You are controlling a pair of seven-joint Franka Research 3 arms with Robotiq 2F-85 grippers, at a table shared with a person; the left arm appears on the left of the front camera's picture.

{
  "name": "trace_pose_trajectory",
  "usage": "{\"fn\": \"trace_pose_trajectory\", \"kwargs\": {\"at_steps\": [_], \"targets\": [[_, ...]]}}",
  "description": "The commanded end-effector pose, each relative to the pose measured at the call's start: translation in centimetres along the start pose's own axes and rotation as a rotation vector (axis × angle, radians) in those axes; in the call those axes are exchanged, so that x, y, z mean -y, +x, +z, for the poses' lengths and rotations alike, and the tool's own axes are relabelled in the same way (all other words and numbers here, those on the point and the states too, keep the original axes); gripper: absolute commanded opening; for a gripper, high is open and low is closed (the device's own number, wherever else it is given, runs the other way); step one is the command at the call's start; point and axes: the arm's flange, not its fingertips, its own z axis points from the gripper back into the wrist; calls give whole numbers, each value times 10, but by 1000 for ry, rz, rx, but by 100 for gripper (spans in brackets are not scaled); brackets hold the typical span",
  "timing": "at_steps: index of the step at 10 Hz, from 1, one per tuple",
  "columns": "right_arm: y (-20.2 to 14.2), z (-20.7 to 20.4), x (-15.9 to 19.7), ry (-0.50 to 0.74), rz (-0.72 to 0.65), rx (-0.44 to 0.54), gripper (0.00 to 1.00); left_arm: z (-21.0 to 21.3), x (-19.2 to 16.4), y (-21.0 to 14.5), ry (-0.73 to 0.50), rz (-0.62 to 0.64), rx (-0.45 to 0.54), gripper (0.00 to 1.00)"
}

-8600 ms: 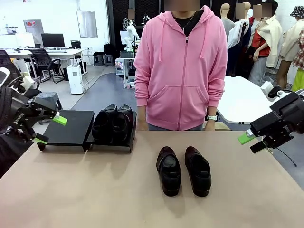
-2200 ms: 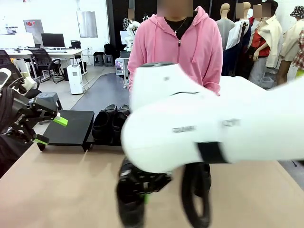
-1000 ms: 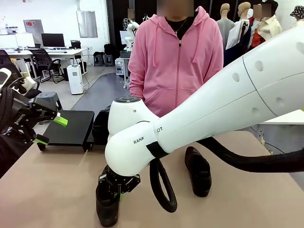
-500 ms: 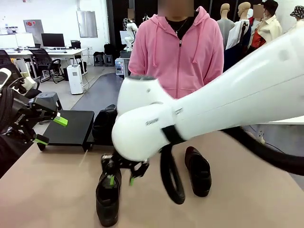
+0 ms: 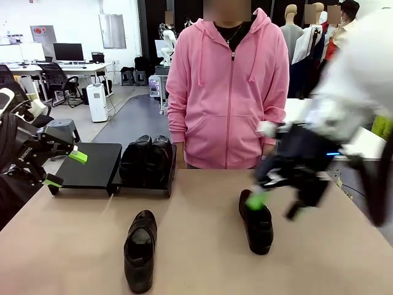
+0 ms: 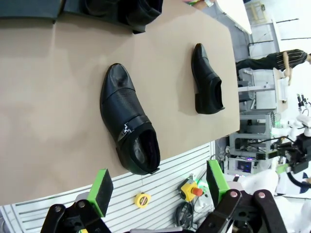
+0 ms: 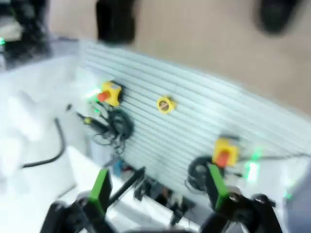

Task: Organize the shoes by placing them on the stand.
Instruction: Pick up one Shoe and place it in the middle of the table, then place the Shoe from the middle of the table onto the Shoes Stand.

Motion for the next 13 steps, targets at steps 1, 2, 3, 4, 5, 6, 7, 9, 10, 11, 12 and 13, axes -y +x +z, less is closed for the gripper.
{"fn": "trace_pose_trajectory", "kwargs": {"at_steps": [1, 2, 3, 4, 5, 6, 7, 9, 10, 11, 12, 13], "targets": [[-35, 57, 95, 39, -220, 151, 100, -1, 0, 0, -24, 7, 1, 100], [-46, 61, 124, 98, -272, 162, 100, -1, 0, 0, -24, 7, 1, 100], [-57, 59, 148, 131, -291, 228, 100, -1, 0, 0, -24, 7, 1, 100], [-65, 54, 164, 147, -243, 282, 100, -1, 0, 0, -24, 7, 1, 100], [-67, 45, 170, 173, -204, 295, 100, -1, 0, 0, -24, 7, 1, 100], [-74, 80, 159, 136, -308, 237, 100, -1, 0, 0, -24, 7, 1, 100], [-74, 80, 159, 136, -308, 237, 100, -1, 0, 0, -24, 7, 1, 100], [-74, 80, 159, 136, -308, 237, 100, -1, 0, 0, -24, 7, 1, 100], [-74, 80, 159, 136, -308, 237, 100, -1, 0, 0, -24, 7, 1, 100], [-74, 80, 159, 136, -308, 237, 100, -1, 0, 0, -24, 7, 1, 100], [-74, 80, 159, 136, -308, 237, 100, -1, 0, 0, -24, 7, 1, 100], [-74, 80, 159, 136, -308, 237, 100, -1, 0, 0, -24, 7, 1, 100]]}}
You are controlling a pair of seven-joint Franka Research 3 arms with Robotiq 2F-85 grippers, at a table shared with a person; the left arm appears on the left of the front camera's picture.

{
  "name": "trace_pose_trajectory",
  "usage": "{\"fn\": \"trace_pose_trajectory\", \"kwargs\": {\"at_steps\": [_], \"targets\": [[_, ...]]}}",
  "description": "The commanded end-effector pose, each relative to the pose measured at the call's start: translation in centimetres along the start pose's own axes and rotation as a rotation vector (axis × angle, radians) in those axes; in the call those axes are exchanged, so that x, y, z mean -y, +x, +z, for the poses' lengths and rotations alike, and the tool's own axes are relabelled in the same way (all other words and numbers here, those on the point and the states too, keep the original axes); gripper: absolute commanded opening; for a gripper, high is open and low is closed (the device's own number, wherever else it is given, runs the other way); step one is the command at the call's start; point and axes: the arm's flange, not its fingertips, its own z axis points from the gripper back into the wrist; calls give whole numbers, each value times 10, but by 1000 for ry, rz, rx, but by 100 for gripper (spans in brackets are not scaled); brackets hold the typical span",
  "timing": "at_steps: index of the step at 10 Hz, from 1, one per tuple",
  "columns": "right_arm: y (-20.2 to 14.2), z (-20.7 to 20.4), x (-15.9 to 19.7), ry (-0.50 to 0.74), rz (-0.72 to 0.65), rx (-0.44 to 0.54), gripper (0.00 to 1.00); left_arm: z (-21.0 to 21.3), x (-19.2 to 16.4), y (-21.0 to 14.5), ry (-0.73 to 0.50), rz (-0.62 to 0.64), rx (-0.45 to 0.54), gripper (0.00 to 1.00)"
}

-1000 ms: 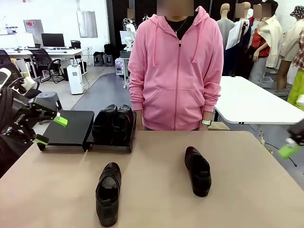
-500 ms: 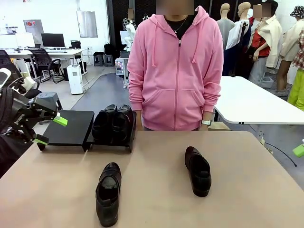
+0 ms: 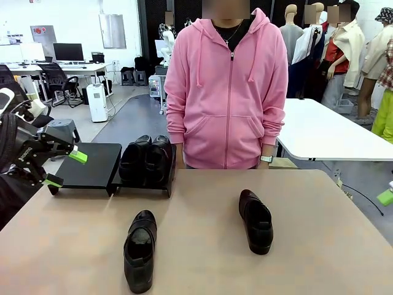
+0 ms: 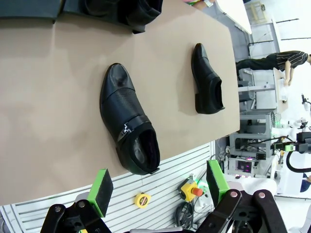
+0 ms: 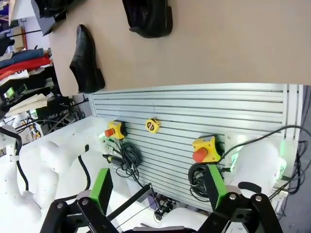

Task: Organize the shoes by placing them on the stand.
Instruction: Place the Shoe from the middle of the table onto the Shoes Stand.

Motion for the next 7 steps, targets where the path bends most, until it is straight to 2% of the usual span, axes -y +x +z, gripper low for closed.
{"fn": "trace_pose_trajectory", "kwargs": {"at_steps": [1, 7], "targets": [[-3, 3, -3, 18, -5, 0, 100, -1, 0, 0, -24, 7, 1, 100], [-3, 3, -3, 18, -5, 0, 100, 0, 0, 0, 0, 0, 0, 100]]}}
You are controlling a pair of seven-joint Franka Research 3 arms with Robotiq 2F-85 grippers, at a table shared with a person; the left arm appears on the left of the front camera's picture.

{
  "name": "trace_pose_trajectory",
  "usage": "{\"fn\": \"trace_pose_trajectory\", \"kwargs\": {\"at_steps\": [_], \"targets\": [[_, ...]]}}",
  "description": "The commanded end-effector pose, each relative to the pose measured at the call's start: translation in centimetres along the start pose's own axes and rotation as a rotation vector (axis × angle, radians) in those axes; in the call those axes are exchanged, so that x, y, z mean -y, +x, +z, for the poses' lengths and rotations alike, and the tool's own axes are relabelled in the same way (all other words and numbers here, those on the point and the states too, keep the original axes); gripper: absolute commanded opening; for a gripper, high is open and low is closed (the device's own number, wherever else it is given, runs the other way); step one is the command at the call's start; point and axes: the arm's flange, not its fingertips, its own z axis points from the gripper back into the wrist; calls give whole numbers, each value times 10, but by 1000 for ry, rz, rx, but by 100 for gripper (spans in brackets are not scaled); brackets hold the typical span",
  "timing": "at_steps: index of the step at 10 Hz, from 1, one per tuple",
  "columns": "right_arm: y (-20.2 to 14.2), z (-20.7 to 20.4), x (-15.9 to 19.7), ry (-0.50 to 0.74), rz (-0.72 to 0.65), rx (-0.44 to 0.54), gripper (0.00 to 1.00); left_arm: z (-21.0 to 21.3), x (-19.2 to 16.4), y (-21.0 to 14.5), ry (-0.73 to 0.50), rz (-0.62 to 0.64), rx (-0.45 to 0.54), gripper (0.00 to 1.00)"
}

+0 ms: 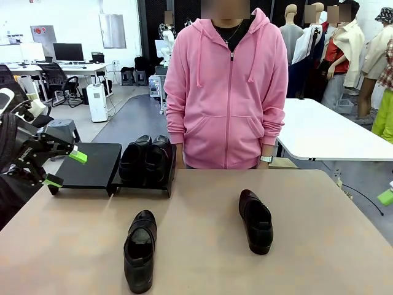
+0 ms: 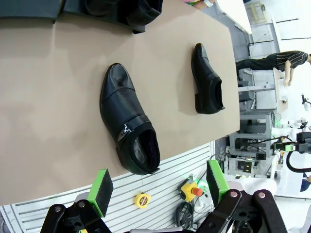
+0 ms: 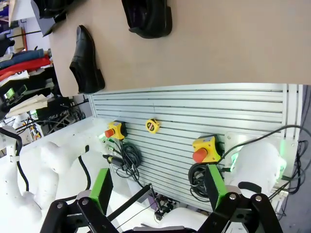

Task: Organize the shoes by placing them on the stand.
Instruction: Place the Shoe from the middle of the table onto the Shoes Stand.

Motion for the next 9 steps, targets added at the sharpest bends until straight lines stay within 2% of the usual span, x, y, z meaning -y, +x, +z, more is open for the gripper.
{"fn": "trace_pose_trajectory", "kwargs": {"at_steps": [1, 2, 3, 4, 6, 8, 9], "targets": [[-2, 2, -4, 18, -2, -1, 100, -26, 42, -10, 119, -42, -127, 100], [-2, 2, -4, 18, -2, -1, 100, -60, 72, -16, 293, 40, -161, 100], [-2, 2, -4, 18, -2, -1, 100, -96, 104, -26, 386, -5, -216, 100], [-2, 2, -4, 18, -2, -1, 100, -129, 131, -32, 565, -10, -256, 100], [-2, 2, -4, 18, -2, -1, 100, -178, 167, -37, 724, -6, -240, 100], [-2, 2, -4, 18, -2, -1, 100, -200, 201, -43, 745, -87, -187, 100], [-2, 2, -4, 18, -2, -1, 100, -194, 170, -63, 693, -31, -208, 100]]}}
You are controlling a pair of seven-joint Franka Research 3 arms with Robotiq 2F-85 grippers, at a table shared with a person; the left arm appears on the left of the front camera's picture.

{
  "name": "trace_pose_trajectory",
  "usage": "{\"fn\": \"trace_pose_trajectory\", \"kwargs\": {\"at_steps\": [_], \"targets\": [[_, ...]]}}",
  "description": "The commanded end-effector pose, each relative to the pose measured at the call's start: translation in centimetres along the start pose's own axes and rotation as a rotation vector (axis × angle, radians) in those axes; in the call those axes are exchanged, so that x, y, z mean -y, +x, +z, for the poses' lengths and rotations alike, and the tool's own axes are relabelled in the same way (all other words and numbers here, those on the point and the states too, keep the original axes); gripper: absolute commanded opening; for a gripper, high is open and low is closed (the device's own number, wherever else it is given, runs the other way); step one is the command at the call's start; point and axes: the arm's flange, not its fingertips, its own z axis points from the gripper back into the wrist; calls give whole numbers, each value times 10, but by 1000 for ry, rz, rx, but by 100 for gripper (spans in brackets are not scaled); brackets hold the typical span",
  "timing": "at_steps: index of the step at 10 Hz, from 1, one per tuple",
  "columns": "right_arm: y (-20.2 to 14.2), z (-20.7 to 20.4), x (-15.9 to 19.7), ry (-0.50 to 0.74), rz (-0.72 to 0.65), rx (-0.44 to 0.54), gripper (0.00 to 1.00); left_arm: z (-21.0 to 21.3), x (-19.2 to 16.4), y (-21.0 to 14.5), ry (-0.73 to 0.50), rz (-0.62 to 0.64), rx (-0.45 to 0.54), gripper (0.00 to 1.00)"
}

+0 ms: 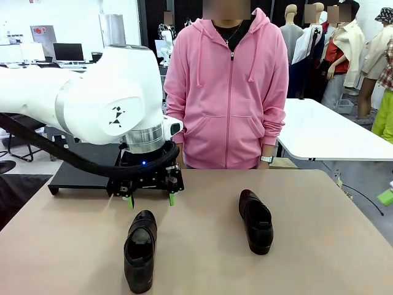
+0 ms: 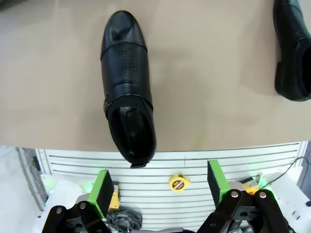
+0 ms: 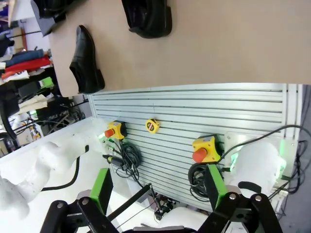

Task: Organize the shoes by placing them on the stand.
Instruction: Place the Shoe from the middle of the table onto the Shoes Stand.

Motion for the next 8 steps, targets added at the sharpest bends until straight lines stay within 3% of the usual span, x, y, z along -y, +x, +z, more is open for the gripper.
{"fn": "trace_pose_trajectory", "kwargs": {"at_steps": [1, 2, 5, 8], "targets": [[-2, 2, -3, 20, -3, -2, 100, -8, -20, -12, -29, 26, -12, 100], [-2, 2, -3, 20, -3, -2, 100, 0, 0, 0, 0, 0, 0, 100], [-2, 2, -3, 20, -3, -2, 100, -52, 12, 12, 26, 113, 82, 100], [-2, 2, -3, 20, -3, -2, 100, -122, 13, 25, 105, 131, -13, 100]]}}
